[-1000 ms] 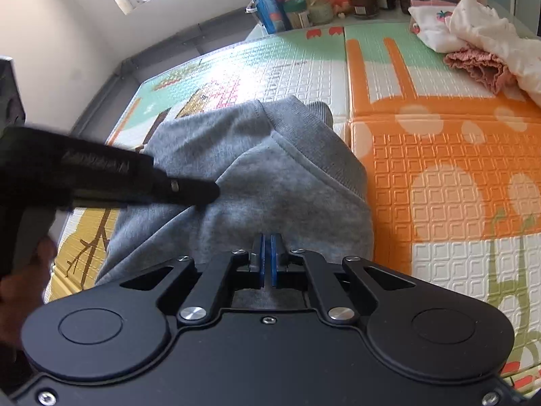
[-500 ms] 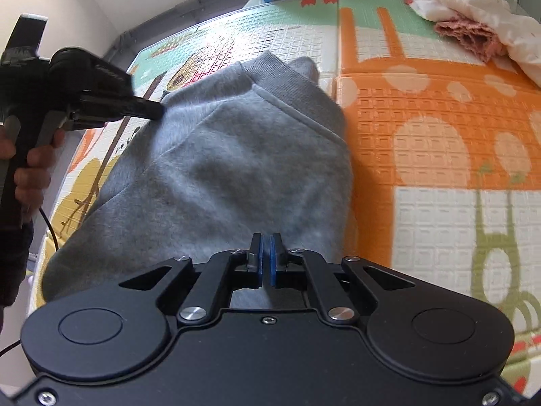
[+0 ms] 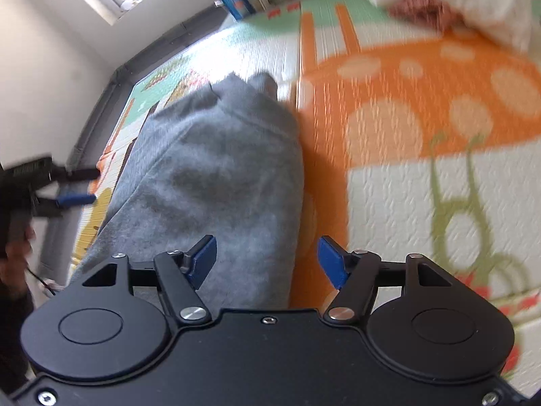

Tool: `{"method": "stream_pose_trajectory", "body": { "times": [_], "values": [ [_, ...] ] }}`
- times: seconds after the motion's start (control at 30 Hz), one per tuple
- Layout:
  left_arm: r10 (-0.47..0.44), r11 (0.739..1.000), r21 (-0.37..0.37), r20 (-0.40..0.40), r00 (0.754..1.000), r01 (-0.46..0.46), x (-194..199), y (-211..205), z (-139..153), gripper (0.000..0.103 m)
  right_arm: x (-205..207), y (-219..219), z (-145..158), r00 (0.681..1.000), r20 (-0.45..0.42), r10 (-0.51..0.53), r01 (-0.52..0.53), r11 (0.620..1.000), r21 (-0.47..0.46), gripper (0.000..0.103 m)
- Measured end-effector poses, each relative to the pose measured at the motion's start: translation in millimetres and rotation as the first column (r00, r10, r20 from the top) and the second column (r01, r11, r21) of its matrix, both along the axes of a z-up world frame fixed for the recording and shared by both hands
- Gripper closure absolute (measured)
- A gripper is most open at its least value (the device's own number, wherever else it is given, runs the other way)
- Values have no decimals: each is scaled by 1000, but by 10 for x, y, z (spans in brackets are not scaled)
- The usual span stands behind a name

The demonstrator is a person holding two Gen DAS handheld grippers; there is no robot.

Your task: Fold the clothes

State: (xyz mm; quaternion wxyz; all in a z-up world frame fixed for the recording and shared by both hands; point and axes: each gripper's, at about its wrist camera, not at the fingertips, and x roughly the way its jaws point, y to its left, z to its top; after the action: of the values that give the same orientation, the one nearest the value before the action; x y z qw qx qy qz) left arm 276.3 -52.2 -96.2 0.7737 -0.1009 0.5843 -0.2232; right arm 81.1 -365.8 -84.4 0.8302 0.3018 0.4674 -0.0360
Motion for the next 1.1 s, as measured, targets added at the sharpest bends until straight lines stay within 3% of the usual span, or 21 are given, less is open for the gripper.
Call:
{"method": "stream_pose_trajectory", "body": {
  "times": [0.13, 0.33, 0.4, 0.57, 0.67, 0.7, 0.73, 0.83, 0.9, 1.07, 1.1],
  "values": [
    [-26, 1000, -4, -49, 998, 25, -117, -88, -202, 20, -1, 83, -151, 1000, -31, 4, -2, 999, 42, 39],
    [-12, 1000, -5, -95, 995, 12, -154, -160, -444, 6, 2, 179, -324, 998, -60, 1, 5, 994, 106, 35],
    [-5, 999, -35, -101, 995, 2, -166, -156, -504, 0, -2, 187, -346, 999, -51, -13, 19, 992, 125, 27],
    [-40, 999, -28, -76, 996, 38, -195, -210, -494, 0, -7, 232, -379, 1000, -20, -14, 17, 988, 151, 12],
    [-45, 998, -41, -65, 997, 42, -215, -208, -476, 4, -7, 231, -378, 1000, 6, -13, 12, 986, 165, 11],
    [-47, 998, -54, -65, 997, 44, -225, -205, -470, 17, -13, 224, -381, 1000, 16, -14, 11, 985, 173, 13],
    [-52, 996, -76, -70, 996, 46, -236, -201, -466, 22, -20, 213, -392, 1000, 24, -20, 15, 983, 184, 14],
    [-52, 996, -81, -68, 996, 47, -249, -208, -466, 25, -58, 154, -449, 997, 32, -65, 57, 975, 214, 39],
    [-55, 995, -86, -68, 996, 49, -242, -217, -463, 36, -93, 103, -484, 995, 34, -90, 80, 969, 235, 51],
    [-66, 997, -50, -37, 997, 64, -273, -311, -413, 49, -156, 9, -520, 993, 39, -109, 94, 956, 277, 75],
    [-65, 997, -44, -35, 997, 63, -275, -320, -401, 52, -149, 13, -511, 994, 38, -103, 88, 956, 280, 75]
  ]
}}
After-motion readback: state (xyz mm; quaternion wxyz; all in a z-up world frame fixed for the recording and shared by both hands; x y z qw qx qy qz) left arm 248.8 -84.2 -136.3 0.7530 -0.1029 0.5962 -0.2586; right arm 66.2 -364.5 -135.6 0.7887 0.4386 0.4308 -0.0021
